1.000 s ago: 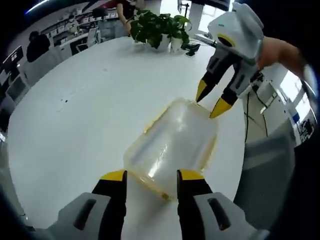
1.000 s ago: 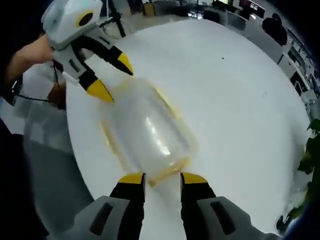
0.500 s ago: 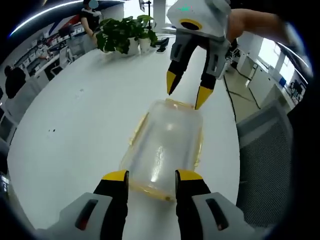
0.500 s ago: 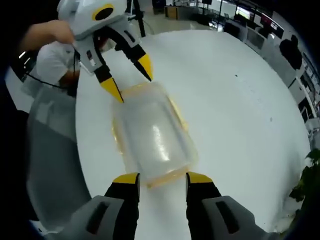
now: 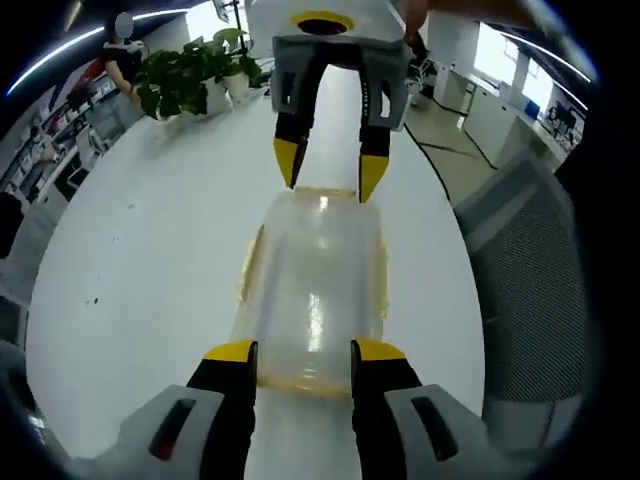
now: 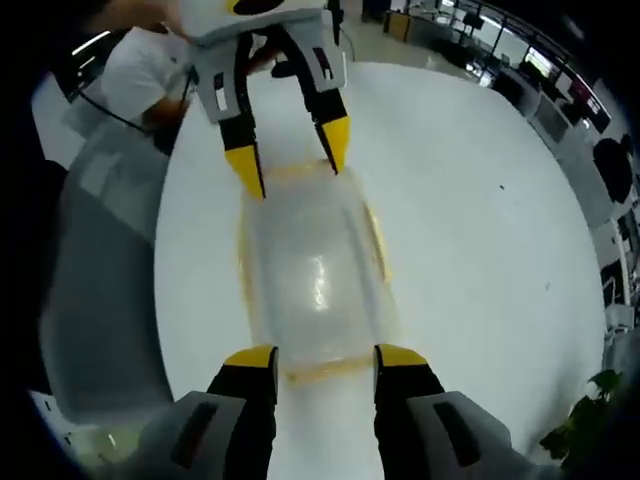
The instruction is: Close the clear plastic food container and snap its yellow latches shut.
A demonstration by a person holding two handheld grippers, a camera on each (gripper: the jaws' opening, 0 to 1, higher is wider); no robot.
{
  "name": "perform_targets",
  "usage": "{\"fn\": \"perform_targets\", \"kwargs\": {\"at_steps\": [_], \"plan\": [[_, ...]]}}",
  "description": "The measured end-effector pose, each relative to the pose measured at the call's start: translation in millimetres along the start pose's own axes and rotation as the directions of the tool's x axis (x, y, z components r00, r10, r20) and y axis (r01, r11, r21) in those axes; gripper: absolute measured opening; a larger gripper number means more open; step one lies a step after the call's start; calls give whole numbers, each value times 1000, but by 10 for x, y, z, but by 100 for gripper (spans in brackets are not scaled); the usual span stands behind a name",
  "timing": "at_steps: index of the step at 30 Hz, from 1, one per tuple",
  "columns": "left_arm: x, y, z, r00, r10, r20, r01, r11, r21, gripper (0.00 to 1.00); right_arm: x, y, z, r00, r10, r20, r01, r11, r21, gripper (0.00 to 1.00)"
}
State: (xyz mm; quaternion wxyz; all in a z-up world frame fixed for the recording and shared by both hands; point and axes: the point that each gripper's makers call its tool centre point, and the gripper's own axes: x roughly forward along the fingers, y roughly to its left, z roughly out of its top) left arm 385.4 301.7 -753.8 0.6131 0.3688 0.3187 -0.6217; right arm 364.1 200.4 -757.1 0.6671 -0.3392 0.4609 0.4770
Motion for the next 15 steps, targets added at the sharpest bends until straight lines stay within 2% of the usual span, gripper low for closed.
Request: {"fn": "perform_targets", "kwargs": {"at_steps": [7,15], "plan": [[18,-10,11,1000,-5,4,5,1000,-4,35,26,21,20,1000,17,23,-18,1000,23,35],[83,-75,134,1000,-22,21,22,1000,6,36,62,40,121,999,25,48,-27,999,46,35]]}}
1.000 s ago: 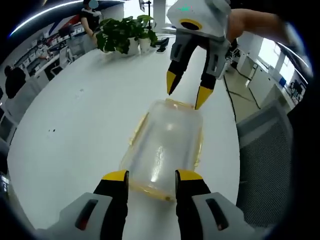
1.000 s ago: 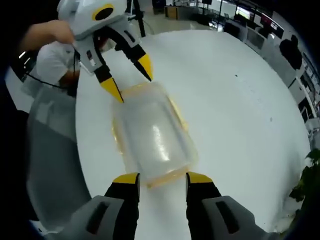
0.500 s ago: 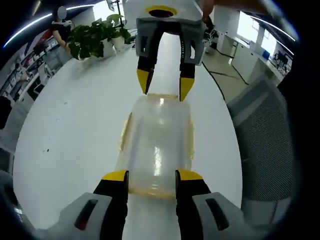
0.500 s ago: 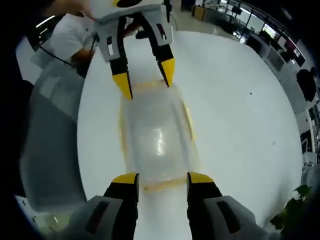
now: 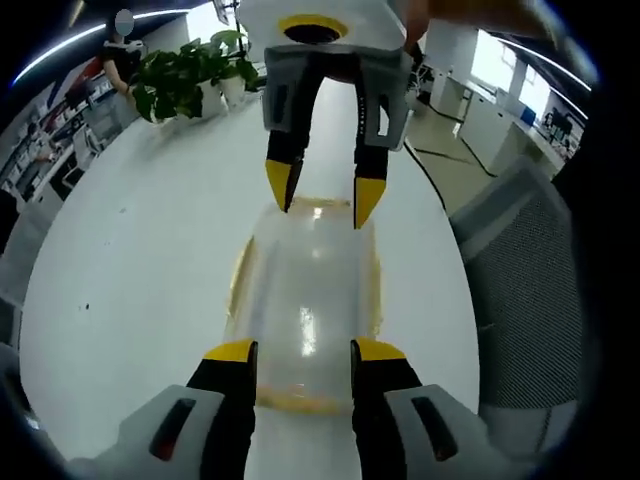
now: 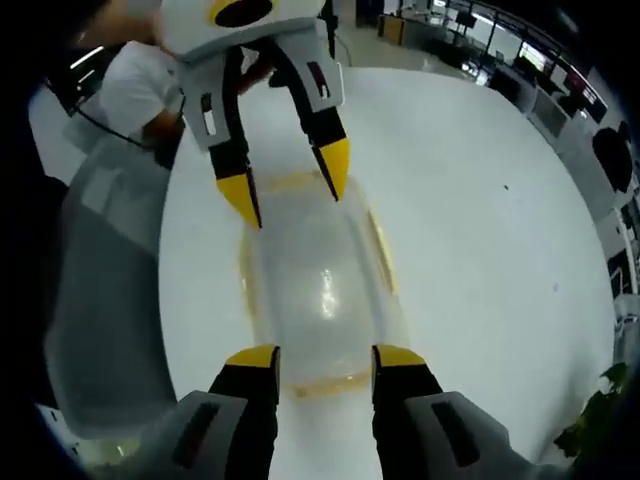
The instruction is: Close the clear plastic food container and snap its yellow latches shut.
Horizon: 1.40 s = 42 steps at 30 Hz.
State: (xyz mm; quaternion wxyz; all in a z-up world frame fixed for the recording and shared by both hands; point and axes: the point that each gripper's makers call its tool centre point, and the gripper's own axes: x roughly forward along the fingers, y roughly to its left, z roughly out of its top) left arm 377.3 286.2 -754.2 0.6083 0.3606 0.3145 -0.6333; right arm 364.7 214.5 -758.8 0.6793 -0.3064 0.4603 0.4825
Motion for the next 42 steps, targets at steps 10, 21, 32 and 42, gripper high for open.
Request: {"fn": "perform_targets", "kwargs": {"at_steps": [10,21,32,42], "plan": [[63,11,77,1000,-11,6,11,1000,0,36,62,-8,169,999,6,35,-5,1000,-25,35],[126,-14,184,1000,-16,21,16,1000,7,34,128,11,304,998,27,53,-24,998,-61,35],[151,-12,164,1000,-21,9,21,1000,-7,34,157,-39,312,998,33,59,-29,997,-67,34],[168,-11,167,1000,-30,-3,30,1000,2,34,175,-71,331,997,32,69,-28,997,-71,33]]}}
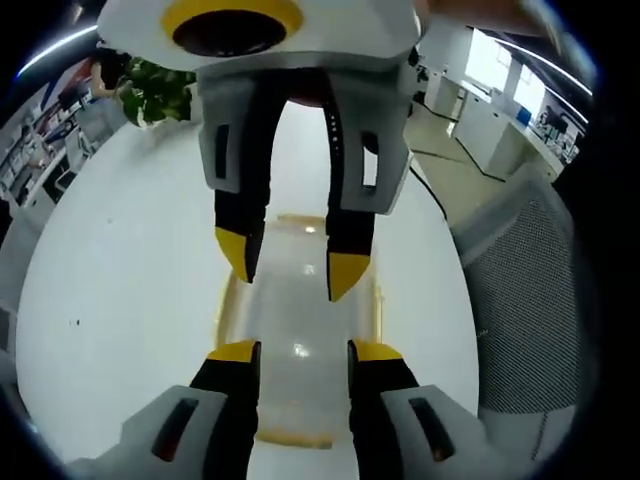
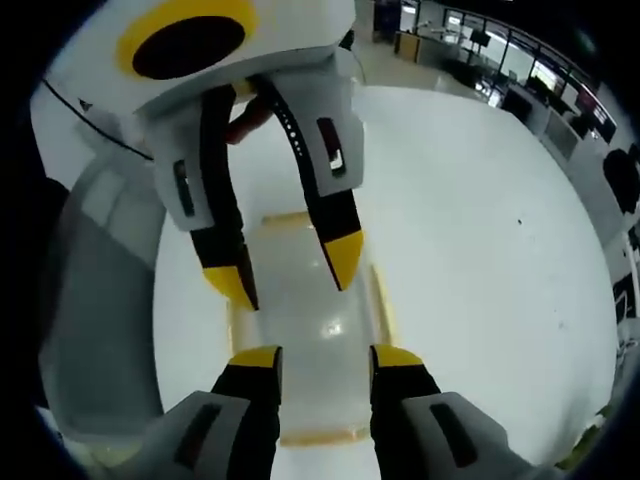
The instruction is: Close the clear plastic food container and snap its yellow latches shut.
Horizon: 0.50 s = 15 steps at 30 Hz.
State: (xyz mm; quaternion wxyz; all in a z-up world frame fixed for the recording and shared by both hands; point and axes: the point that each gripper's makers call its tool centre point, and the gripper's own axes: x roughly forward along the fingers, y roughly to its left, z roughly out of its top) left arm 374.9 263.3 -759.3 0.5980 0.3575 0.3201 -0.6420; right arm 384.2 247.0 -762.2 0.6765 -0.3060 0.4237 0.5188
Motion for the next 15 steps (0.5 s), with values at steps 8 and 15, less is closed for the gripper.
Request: {"fn": "perform_targets", "kwargs": {"at_steps": [8,15], "plan": [[3,-5,4,999,-10,-35,10,1000,11,34,4,-79,21,1000,-11,9,11,1000,-1,30],[10,-33,11,998,-27,-54,27,1000,12,40,-33,-161,71,999,-27,31,26,999,28,33]]}}
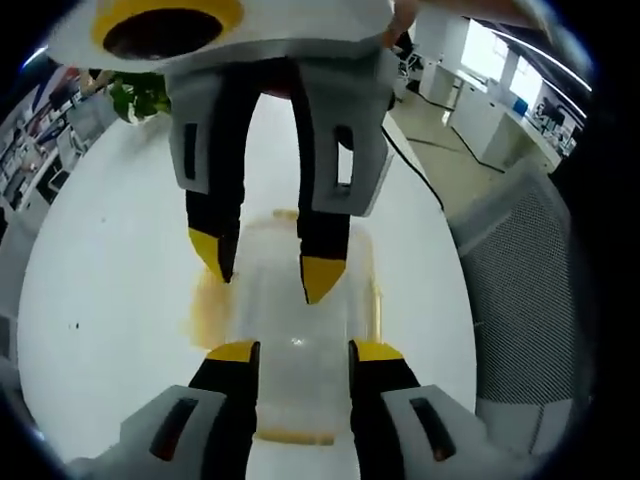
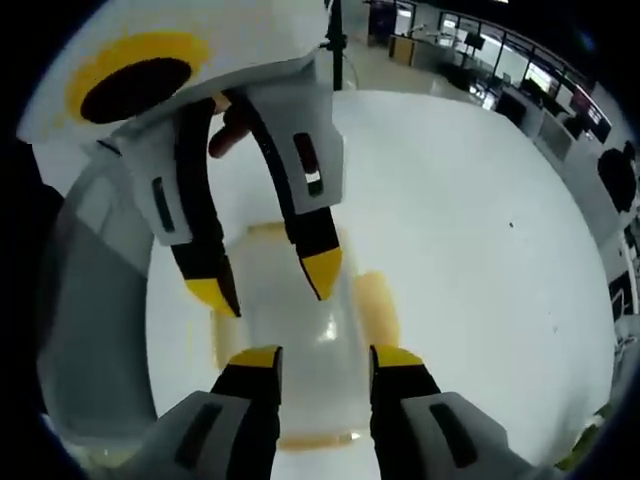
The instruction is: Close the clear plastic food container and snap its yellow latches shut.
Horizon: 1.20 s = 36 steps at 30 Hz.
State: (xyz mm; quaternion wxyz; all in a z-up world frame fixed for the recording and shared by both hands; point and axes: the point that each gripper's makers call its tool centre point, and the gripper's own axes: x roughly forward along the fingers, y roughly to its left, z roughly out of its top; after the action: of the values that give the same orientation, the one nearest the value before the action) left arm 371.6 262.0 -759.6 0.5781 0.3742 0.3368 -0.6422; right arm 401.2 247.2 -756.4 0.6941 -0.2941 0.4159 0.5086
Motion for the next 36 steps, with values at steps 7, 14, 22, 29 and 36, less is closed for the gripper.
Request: {"fn": "perform_targets", "kwargs": {"at_steps": [7,14,22,29,36], "plan": [[30,-113,-2,1000,1,-12,0,999,46,51,32,-7,-50,1000,-2,-24,1,1000,-4,37],[45,-142,-21,998,53,-19,-51,994,92,53,77,-17,-77,999,24,-22,-24,999,35,42],[58,-156,-26,998,70,-6,-69,995,74,57,88,2,-79,998,66,-19,-65,997,28,43],[85,-181,-34,994,96,-43,-92,991,101,58,112,-14,-61,989,141,-46,-142,990,-27,43],[102,-185,-45,986,127,-110,-111,983,143,59,139,2,2,976,216,-40,-218,974,-62,43]]}}
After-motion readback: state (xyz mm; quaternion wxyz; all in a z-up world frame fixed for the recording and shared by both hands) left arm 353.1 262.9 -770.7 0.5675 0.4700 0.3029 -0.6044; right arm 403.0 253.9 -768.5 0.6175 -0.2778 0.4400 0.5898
